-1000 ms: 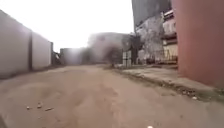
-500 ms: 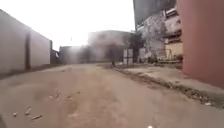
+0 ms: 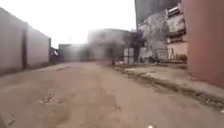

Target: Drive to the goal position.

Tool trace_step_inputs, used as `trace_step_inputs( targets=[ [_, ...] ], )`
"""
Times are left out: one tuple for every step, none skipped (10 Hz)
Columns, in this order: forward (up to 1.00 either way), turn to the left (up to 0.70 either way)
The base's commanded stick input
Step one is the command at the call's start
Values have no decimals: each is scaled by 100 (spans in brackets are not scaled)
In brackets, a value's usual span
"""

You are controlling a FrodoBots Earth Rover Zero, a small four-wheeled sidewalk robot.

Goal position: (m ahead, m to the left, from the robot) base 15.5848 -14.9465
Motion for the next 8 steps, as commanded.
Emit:
trace_step_inputs(
  targets=[
    [50, 1],
    [50, 1],
    [50, 1],
    [50, 1],
    [50, 1],
    [50, 1],
    [50, 1],
    [50, 1]
  ],
)
